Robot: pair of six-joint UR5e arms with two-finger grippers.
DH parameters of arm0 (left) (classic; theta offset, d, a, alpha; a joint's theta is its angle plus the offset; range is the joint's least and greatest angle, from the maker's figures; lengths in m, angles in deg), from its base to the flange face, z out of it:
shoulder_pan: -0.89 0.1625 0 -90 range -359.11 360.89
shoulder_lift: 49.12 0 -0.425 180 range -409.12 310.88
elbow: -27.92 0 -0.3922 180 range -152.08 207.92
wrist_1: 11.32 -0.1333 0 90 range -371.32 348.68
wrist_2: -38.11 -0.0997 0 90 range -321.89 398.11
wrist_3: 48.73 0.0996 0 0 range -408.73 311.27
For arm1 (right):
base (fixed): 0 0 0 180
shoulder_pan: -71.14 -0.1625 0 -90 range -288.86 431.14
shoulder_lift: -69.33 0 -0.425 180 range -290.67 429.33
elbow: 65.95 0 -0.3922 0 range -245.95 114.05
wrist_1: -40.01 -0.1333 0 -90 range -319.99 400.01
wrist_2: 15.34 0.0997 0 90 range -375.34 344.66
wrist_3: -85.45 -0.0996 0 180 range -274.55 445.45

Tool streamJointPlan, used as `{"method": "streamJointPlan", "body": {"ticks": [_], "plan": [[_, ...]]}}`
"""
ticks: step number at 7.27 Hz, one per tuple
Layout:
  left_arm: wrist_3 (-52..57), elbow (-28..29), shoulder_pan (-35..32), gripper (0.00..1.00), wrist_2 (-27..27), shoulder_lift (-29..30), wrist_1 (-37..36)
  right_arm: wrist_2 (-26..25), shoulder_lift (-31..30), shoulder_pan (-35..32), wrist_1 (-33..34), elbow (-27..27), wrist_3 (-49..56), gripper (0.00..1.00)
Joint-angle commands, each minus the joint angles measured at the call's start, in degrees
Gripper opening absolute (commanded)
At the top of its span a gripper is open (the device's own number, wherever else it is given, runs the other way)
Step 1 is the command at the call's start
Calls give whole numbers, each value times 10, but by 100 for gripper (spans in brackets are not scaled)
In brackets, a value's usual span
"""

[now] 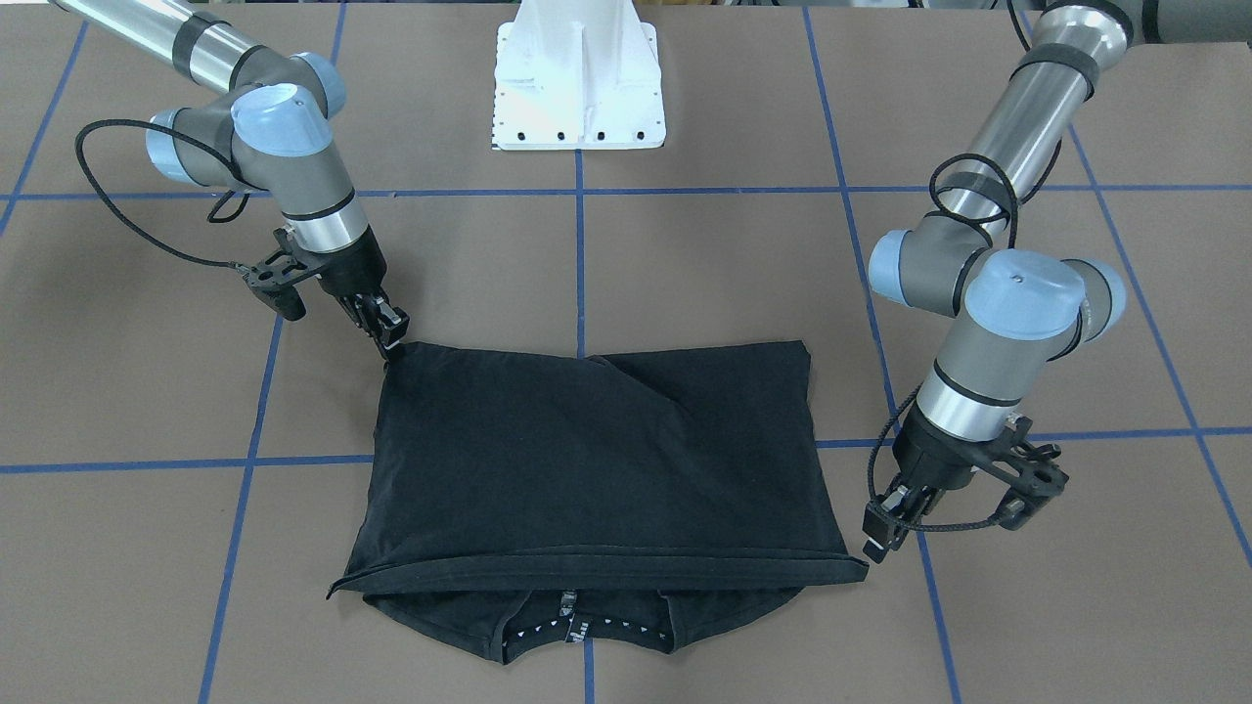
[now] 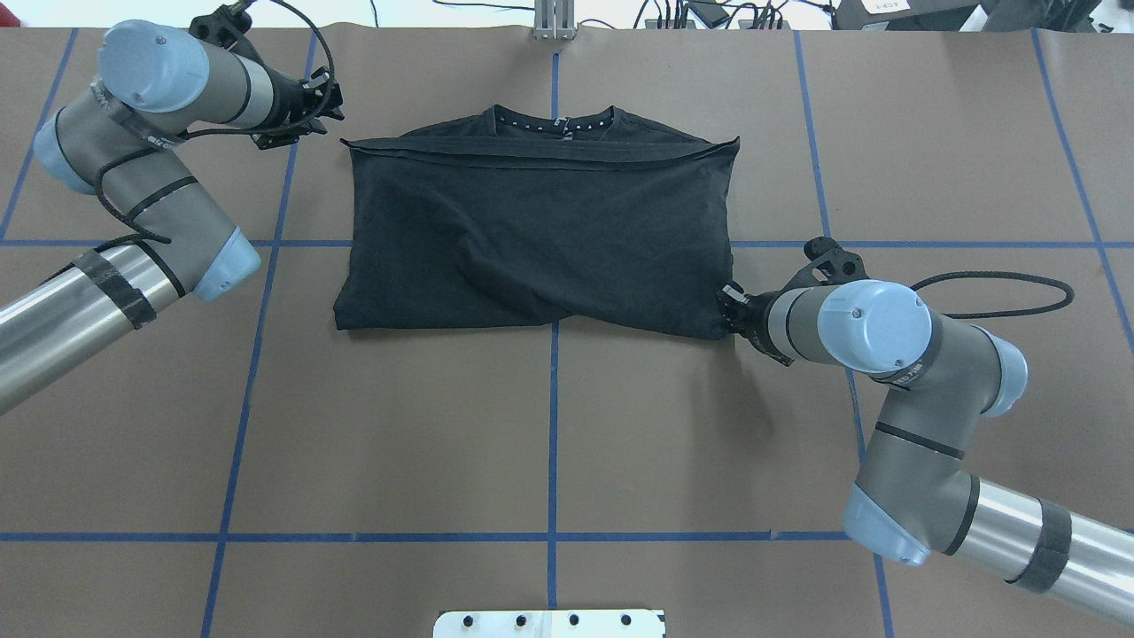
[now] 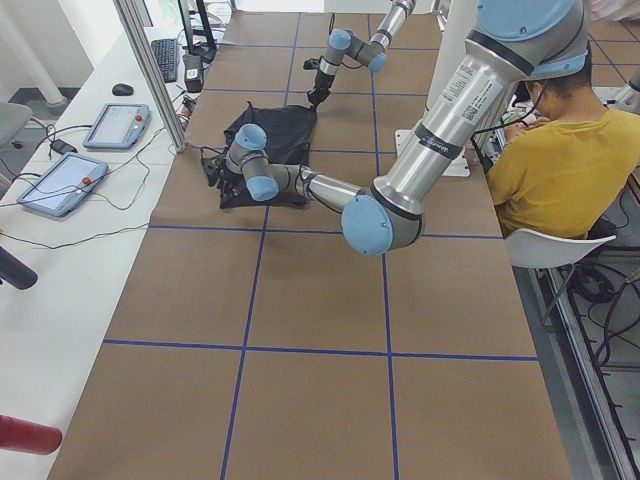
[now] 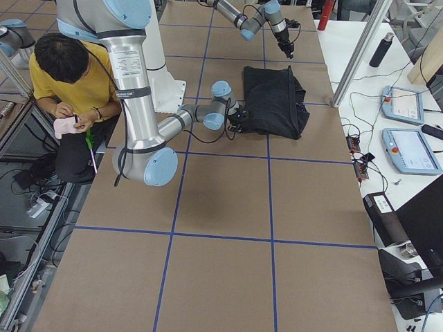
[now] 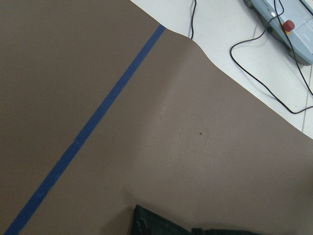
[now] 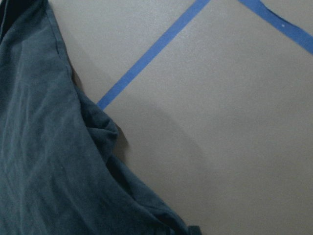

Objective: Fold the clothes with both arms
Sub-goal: 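Move the right gripper to the folded shirt's corner nearest the robot and grasp it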

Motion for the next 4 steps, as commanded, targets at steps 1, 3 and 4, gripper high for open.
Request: {"method": "streamJointPlan", "body": {"ticks": [1, 3, 4], "plan": [[1, -6, 0, 38, 0, -13, 1, 42, 7, -10, 62, -41, 3, 0], [1, -17, 0, 38, 3, -15, 1, 50, -77, -11, 63, -122, 5, 0], [0, -29, 0, 38, 6, -17, 0, 39, -147, 35, 89, -199, 4, 0]]}}
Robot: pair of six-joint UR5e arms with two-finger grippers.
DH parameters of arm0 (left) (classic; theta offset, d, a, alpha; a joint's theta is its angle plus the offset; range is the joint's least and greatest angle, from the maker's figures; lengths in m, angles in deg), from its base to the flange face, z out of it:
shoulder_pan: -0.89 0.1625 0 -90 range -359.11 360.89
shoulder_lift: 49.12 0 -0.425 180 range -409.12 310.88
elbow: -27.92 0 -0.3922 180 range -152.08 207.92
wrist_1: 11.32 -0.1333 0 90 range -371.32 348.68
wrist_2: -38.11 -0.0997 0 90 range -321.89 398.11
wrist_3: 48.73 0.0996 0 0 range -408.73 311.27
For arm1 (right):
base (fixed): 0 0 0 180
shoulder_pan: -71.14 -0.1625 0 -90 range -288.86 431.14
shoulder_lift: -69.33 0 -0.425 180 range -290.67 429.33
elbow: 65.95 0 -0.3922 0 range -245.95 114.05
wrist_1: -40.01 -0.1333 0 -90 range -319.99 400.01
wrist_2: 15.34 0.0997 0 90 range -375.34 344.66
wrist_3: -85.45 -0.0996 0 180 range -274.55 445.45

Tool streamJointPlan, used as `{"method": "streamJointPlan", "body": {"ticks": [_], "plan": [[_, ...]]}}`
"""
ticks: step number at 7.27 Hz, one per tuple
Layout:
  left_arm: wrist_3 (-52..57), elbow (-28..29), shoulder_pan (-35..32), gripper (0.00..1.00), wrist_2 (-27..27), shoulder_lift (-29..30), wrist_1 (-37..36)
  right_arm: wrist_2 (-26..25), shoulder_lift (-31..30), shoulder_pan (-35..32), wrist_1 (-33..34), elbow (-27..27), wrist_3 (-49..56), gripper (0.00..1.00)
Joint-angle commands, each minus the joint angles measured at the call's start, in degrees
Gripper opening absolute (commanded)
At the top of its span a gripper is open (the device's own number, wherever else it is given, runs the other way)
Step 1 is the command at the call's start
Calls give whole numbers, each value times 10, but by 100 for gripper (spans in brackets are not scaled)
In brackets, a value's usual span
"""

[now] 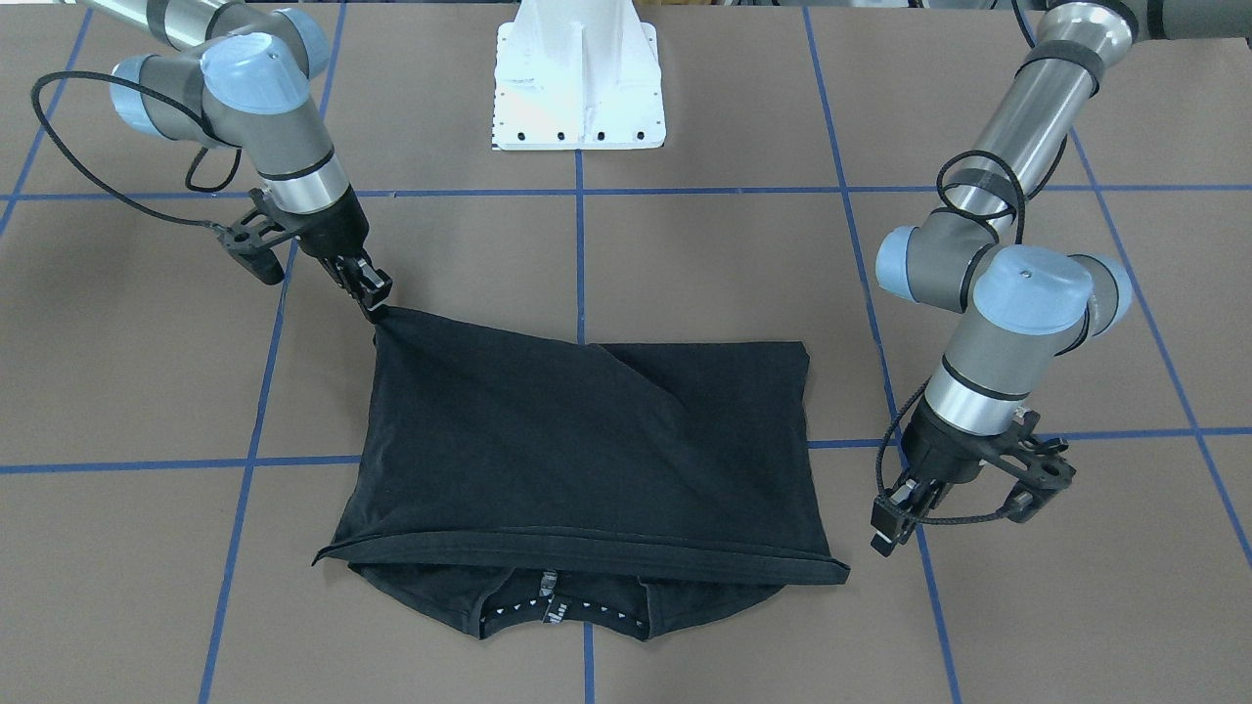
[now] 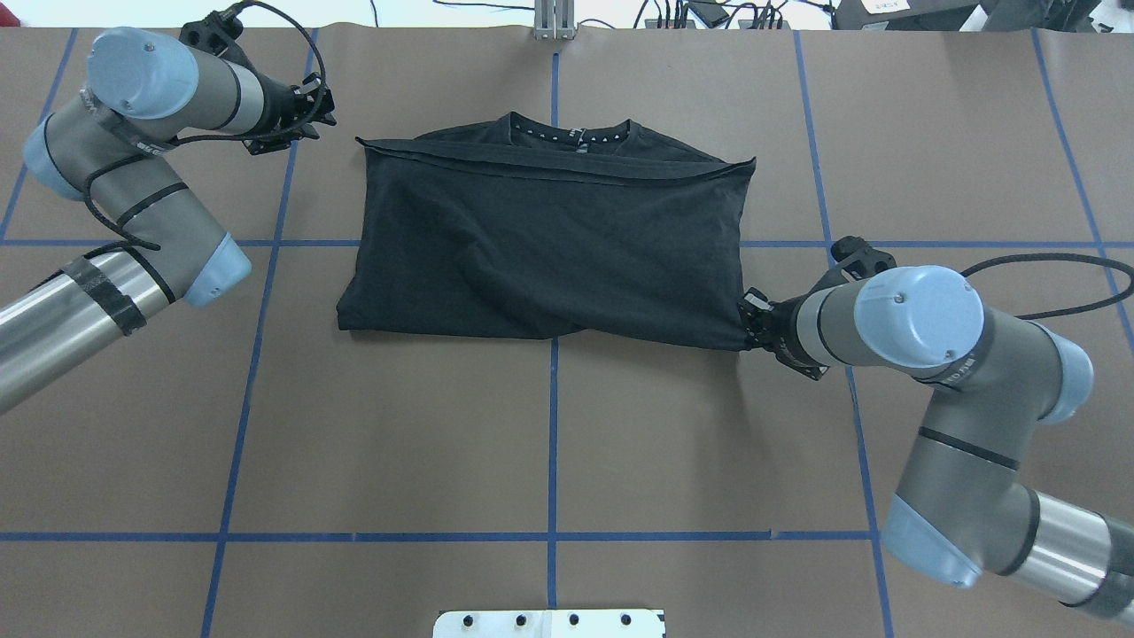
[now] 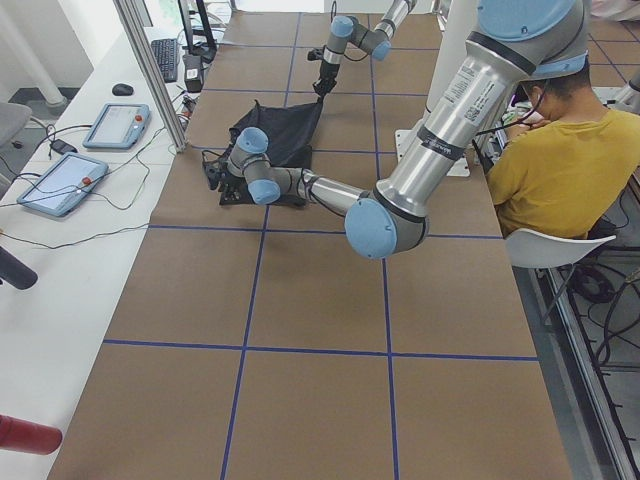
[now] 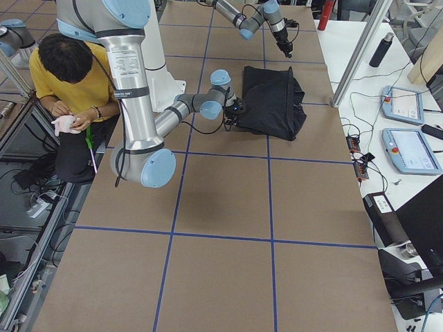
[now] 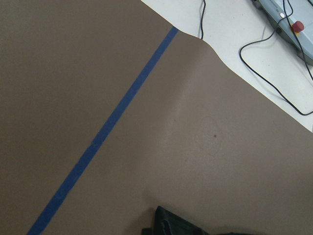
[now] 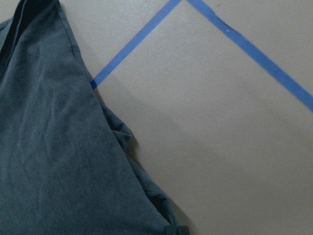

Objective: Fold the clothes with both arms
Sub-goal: 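Drag the shirt corner toward the robot with the right gripper, rotating the shirt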

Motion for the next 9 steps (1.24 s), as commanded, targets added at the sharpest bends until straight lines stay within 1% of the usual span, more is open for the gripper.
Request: {"method": "streamJointPlan", "body": {"ticks": [1, 2, 3, 4, 5, 6, 8, 9], "plan": [[0, -35, 0, 38, 8, -12, -2, -21, -87, 104, 151, -164, -7, 0], [0, -67, 0, 38, 31, -30, 0, -17, -70, 179, 266, -237, -47, 0], [-2, -88, 0, 38, 80, -36, 5, -16, -63, 271, 304, -263, -126, 0], [-4, -120, 0, 38, 106, -39, 3, -18, -47, 334, 305, -263, -187, 0], [-8, -156, 1, 40, 146, -47, -2, -23, -37, 359, 306, -262, -209, 39], [-9, -176, 4, 47, 159, -59, -2, -27, -38, 352, 306, -263, -213, 99], [-13, -252, 55, 55, 146, -114, -14, -25, -38, 326, 307, -272, -214, 100], [-45, -269, 91, 60, 118, -124, -30, -22, -36, 299, 307, -297, -209, 100]]}}
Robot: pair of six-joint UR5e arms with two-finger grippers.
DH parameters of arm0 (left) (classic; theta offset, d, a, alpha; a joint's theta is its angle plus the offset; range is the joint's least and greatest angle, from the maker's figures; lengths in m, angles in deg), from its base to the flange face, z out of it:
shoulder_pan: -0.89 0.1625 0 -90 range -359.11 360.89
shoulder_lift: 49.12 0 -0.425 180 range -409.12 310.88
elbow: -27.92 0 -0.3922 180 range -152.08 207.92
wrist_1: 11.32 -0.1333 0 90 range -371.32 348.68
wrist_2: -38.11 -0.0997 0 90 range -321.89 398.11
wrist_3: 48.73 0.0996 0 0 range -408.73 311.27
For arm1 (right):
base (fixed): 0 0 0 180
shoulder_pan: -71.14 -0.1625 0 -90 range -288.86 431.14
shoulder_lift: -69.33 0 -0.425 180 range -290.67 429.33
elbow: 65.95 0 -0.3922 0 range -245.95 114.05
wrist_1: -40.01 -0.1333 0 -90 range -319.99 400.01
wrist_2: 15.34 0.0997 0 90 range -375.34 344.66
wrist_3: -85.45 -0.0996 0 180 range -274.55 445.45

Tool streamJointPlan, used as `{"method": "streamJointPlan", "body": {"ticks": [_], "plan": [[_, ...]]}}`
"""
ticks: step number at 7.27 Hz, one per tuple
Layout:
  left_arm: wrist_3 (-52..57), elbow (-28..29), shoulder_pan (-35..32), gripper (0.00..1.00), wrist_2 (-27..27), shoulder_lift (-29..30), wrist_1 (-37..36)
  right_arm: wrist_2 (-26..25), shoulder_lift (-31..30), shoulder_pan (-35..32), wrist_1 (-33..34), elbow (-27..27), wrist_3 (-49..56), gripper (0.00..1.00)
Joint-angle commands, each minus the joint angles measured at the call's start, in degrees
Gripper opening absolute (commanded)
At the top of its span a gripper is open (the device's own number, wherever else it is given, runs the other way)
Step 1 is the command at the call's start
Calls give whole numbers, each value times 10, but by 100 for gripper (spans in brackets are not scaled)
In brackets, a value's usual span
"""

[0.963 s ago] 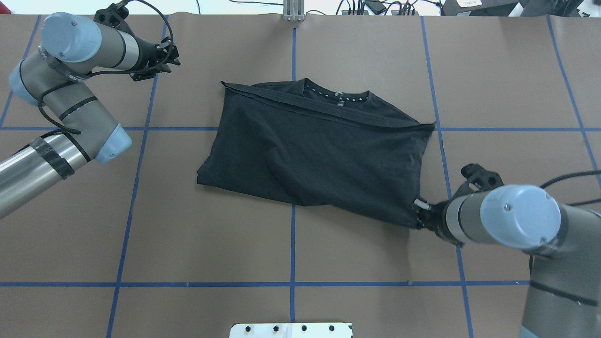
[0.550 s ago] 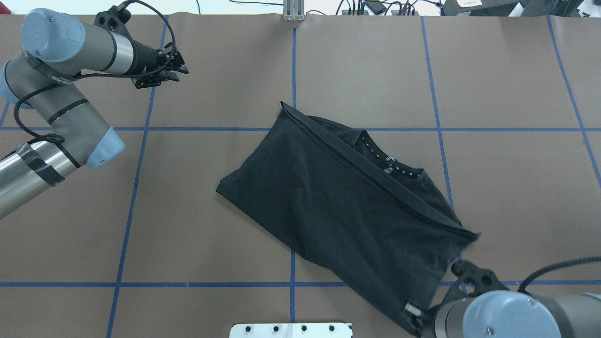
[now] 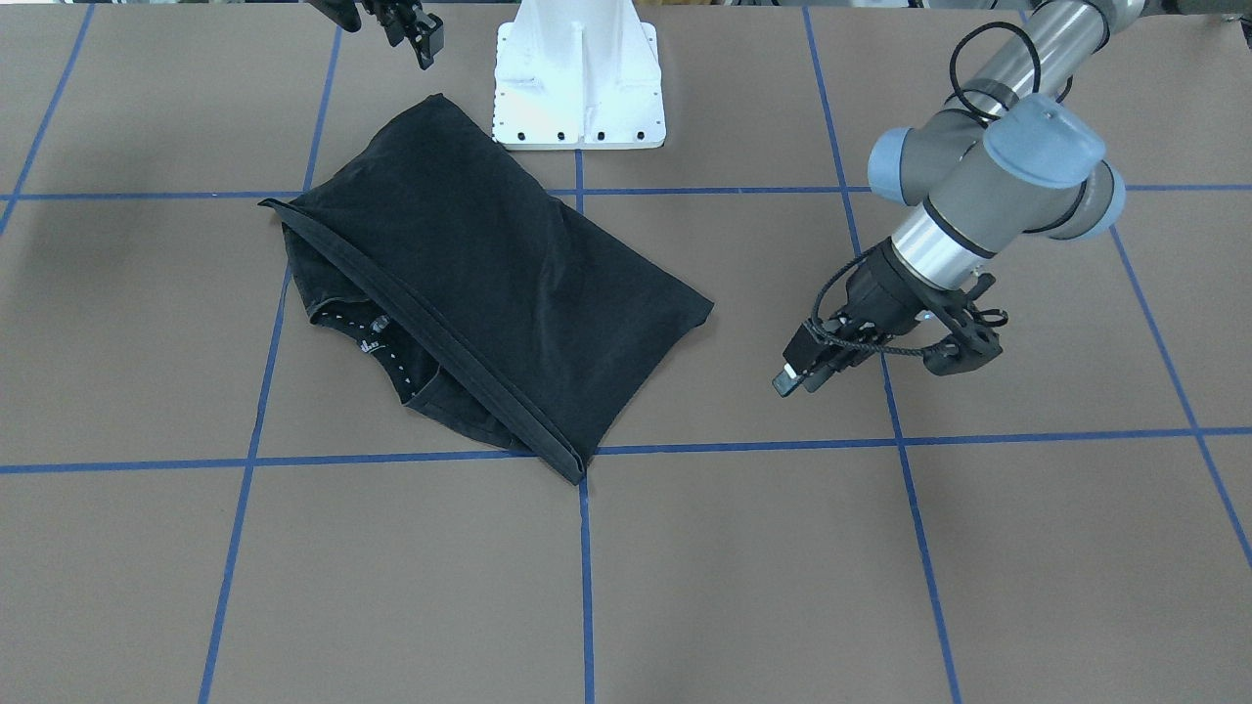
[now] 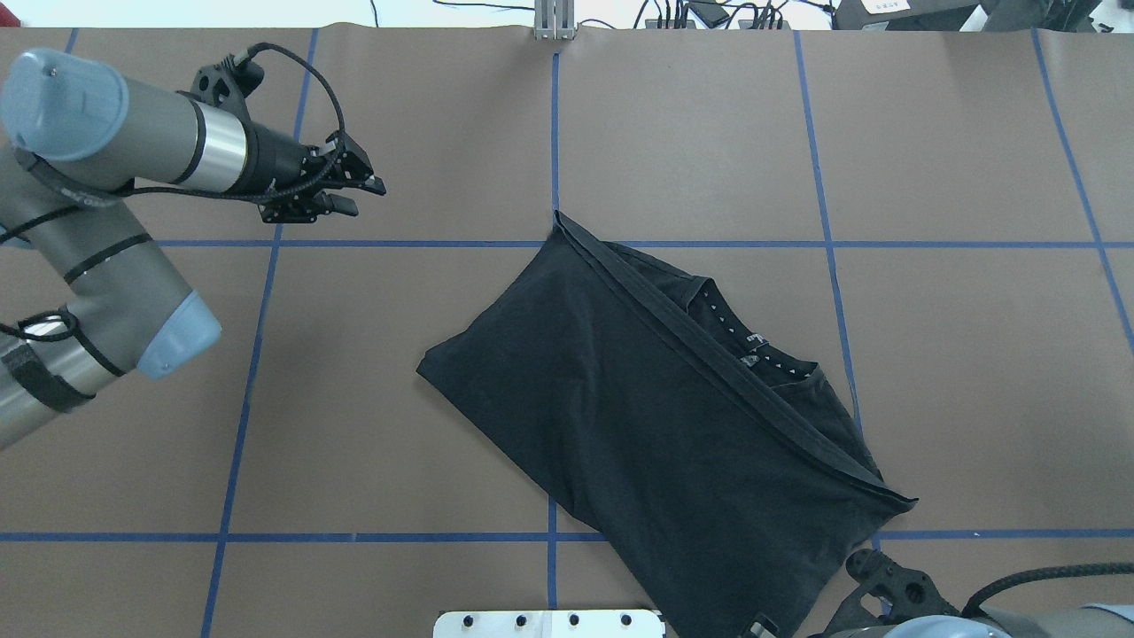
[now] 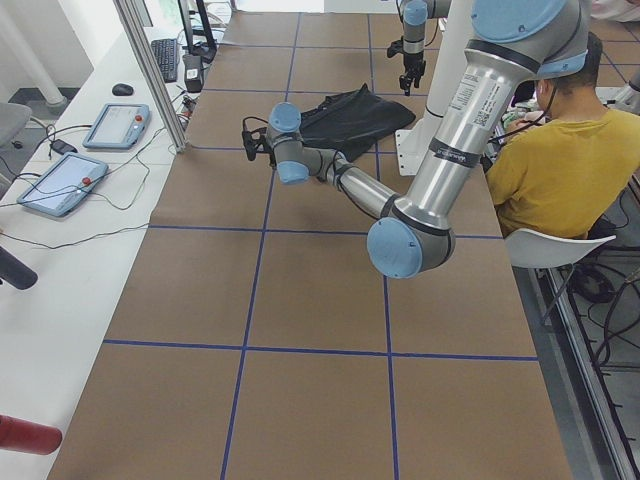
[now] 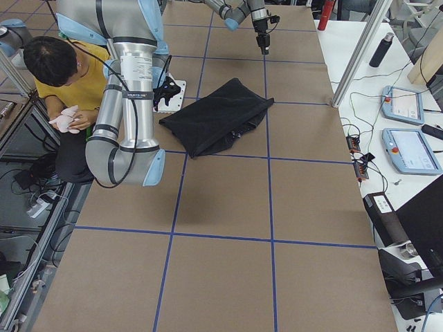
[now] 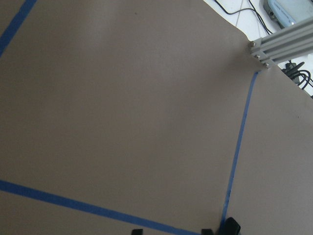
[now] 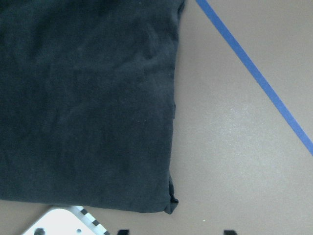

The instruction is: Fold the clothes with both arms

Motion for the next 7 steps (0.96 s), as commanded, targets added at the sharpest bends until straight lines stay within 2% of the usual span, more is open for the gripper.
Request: {"method": "streamJointPlan", "body": {"ticks": [1, 3, 5, 7], "plan": [[-45, -51, 87, 61, -77, -22, -52, 0, 3, -56, 0, -29, 7, 100], [-46, -75, 178, 61, -147, -24, -152, 4, 71, -141, 0, -27, 28, 100], [-51, -72, 210, 61, -162, -27, -155, 4, 83, -174, 0, -24, 47, 100], [-48, -63, 211, 61, -163, -21, -155, 5, 81, -178, 1, -23, 59, 100]]}}
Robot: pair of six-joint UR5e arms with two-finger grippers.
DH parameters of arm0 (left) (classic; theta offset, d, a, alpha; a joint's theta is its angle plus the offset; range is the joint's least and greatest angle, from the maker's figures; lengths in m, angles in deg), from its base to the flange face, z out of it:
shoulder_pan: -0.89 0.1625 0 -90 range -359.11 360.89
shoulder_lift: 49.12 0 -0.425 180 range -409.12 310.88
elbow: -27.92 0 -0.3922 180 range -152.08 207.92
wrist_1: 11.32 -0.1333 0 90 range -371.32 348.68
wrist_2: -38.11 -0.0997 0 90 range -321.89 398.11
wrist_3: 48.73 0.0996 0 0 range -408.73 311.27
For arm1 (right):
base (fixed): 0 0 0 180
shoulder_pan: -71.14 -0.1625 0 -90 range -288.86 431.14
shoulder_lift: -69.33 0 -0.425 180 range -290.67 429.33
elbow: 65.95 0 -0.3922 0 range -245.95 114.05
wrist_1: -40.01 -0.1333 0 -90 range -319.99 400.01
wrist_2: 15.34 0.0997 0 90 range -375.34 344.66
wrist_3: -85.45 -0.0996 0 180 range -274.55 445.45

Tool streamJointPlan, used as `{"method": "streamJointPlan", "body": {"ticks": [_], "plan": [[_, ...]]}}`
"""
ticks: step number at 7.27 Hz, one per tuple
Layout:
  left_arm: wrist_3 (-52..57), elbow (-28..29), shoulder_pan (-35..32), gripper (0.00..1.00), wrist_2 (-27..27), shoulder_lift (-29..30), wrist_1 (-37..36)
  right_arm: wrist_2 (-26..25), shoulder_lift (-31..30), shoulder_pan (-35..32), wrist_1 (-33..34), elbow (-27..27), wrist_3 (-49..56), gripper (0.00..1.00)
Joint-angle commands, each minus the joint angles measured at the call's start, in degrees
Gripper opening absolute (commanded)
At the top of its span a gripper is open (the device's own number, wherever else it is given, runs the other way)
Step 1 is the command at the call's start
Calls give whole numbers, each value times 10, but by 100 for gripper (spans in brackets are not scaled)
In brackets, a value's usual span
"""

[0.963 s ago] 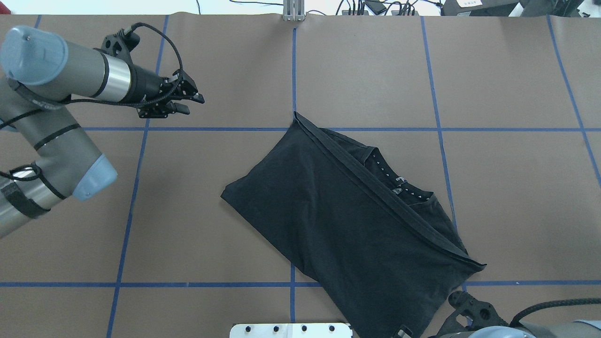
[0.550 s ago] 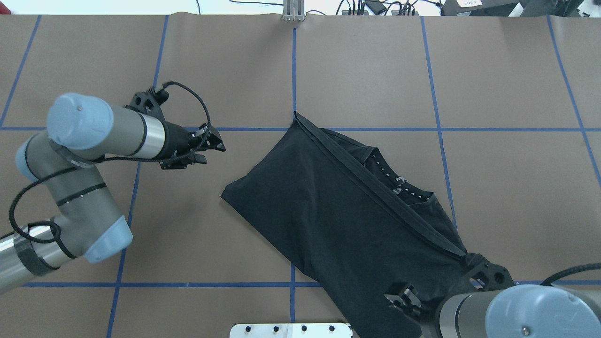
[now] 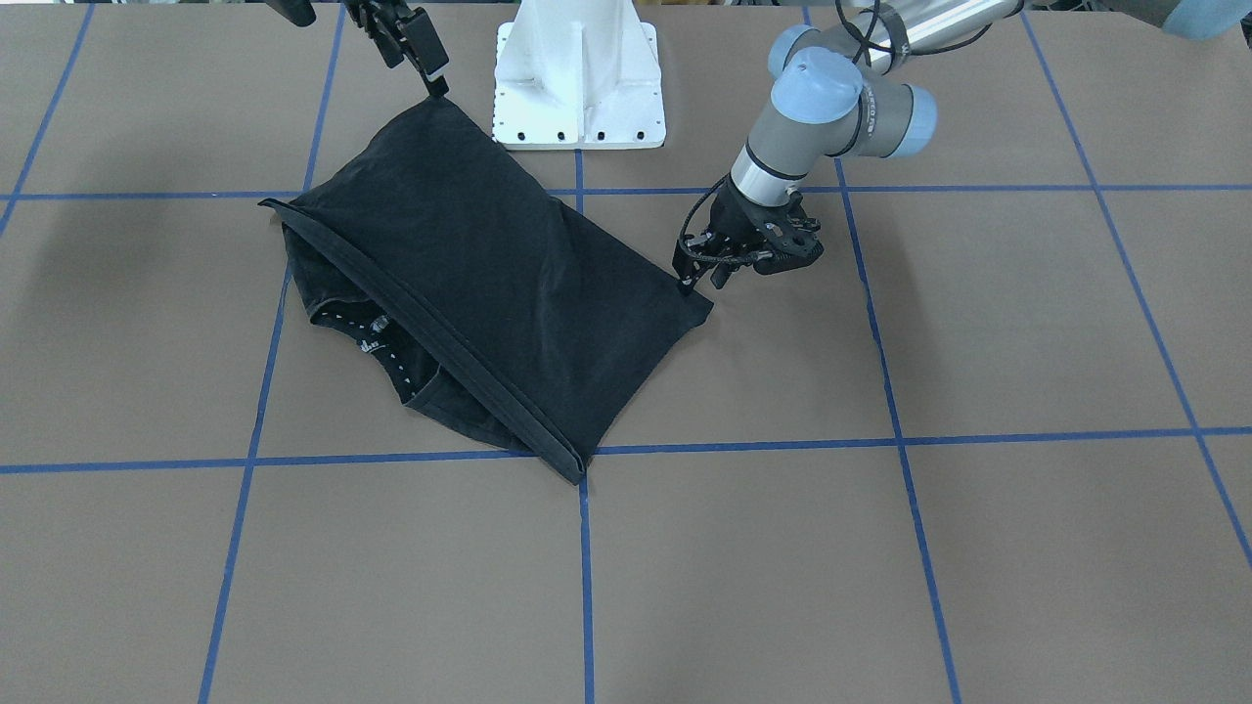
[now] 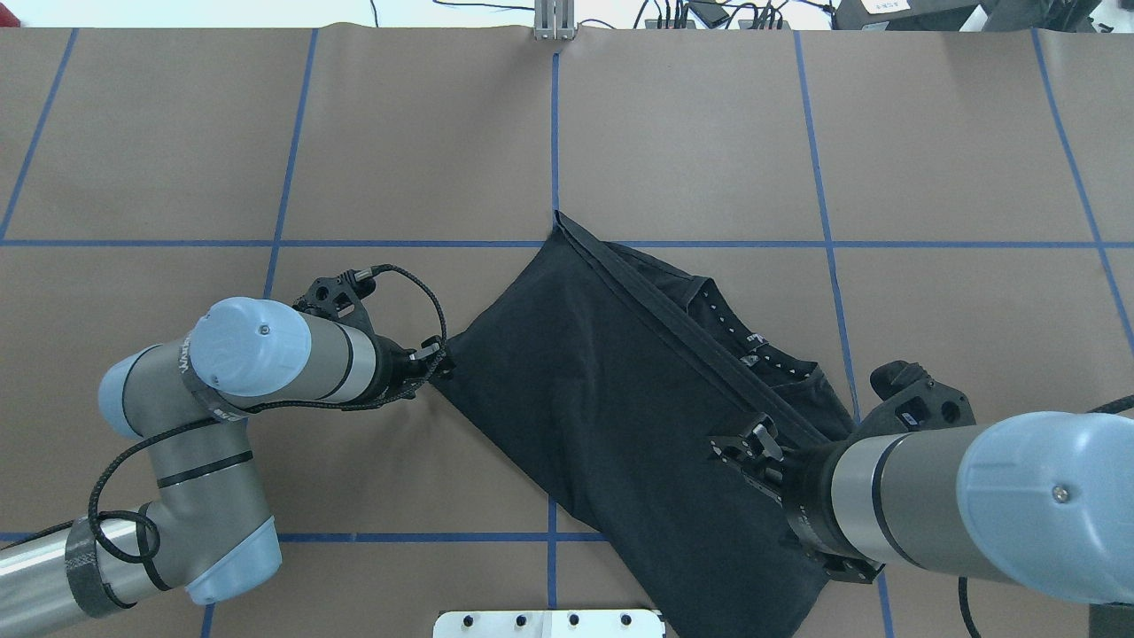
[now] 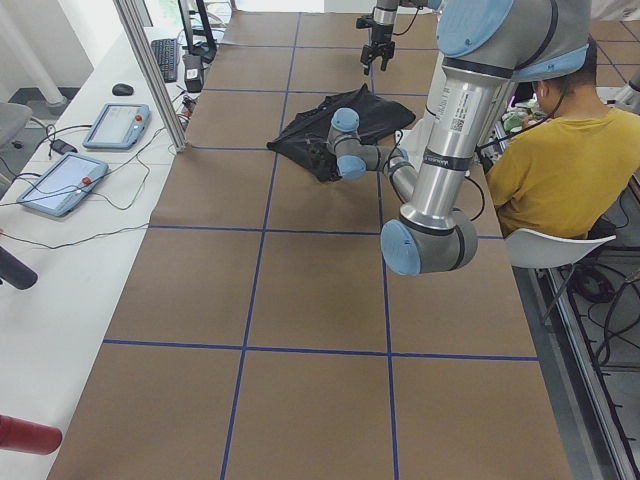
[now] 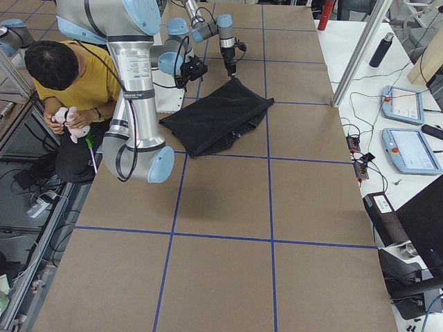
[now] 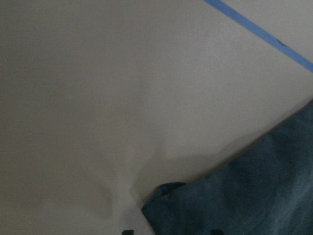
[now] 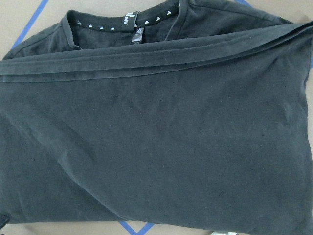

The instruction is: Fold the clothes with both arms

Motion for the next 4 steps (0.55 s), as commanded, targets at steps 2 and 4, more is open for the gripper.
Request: {"method": "streamJointPlan", "body": {"ticks": [2, 4], "plan": [[4, 8, 3, 59, -2, 3, 0, 1, -1, -2, 0, 2, 6, 100], [6, 18, 4, 58, -3, 5, 1, 0, 0, 7, 10, 1, 6, 100]]}}
